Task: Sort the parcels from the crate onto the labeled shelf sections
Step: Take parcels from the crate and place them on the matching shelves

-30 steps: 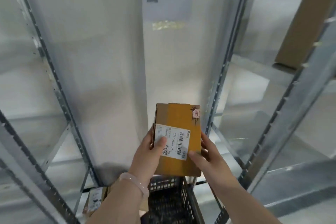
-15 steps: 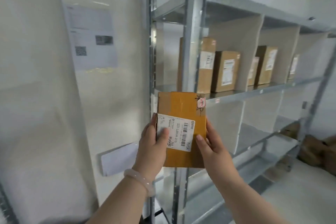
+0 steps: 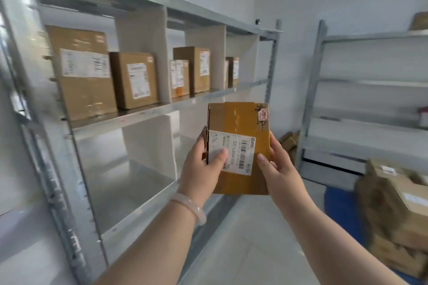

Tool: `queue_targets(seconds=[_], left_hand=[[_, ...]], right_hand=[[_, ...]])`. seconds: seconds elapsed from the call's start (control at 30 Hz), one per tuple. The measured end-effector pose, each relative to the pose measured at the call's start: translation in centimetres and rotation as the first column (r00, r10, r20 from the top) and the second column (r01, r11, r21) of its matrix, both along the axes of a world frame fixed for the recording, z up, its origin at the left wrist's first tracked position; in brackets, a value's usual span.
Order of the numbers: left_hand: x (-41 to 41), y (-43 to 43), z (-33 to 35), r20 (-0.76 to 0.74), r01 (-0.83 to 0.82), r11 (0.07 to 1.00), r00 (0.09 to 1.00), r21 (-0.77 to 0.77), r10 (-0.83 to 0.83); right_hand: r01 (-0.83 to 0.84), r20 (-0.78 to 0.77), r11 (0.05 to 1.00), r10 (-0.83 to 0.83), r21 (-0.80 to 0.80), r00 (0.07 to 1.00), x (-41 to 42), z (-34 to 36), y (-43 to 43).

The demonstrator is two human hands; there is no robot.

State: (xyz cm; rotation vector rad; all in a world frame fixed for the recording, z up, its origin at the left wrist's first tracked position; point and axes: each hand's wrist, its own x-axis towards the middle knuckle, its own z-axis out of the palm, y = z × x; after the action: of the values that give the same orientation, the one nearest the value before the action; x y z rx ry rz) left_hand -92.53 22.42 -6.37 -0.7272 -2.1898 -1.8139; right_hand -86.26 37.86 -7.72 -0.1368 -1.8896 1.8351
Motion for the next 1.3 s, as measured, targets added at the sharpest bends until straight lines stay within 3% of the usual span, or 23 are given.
queue_targets(seconds=[0.27, 0.5, 0.83, 1.3], left_hand=[[-4.0, 10.3, -2.1, 0.021, 0.062, 0.995, 0.998, -0.082, -0.061], [-12.8, 16.5, -2.9, -0.019, 0.214, 0.968, 0.976, -0.128, -0.218], [-29.0, 25.1, -1.2, -0.063, 0.300, 0.941, 0.948, -0.159, -0.313], [-39.1, 47.0, -2.5, -0.032, 0.311, 0.933, 0.946, -0.181, -0.321]], right_hand=[[0.186, 0.120, 0.980, -0.177, -0.070, 0.977, -0.8, -1.9, 8.9], [0.271, 0.134, 0.960, -0.261, -0.069, 0.956, -8.7, -2.4, 14.5], [0.331, 0.082, 0.944, -0.330, -0.004, 0.941, -22.8, -0.2, 22.1], [0.370, 0.084, 0.928, -0.372, 0.037, 0.925, -33.3, -1.9, 43.5]])
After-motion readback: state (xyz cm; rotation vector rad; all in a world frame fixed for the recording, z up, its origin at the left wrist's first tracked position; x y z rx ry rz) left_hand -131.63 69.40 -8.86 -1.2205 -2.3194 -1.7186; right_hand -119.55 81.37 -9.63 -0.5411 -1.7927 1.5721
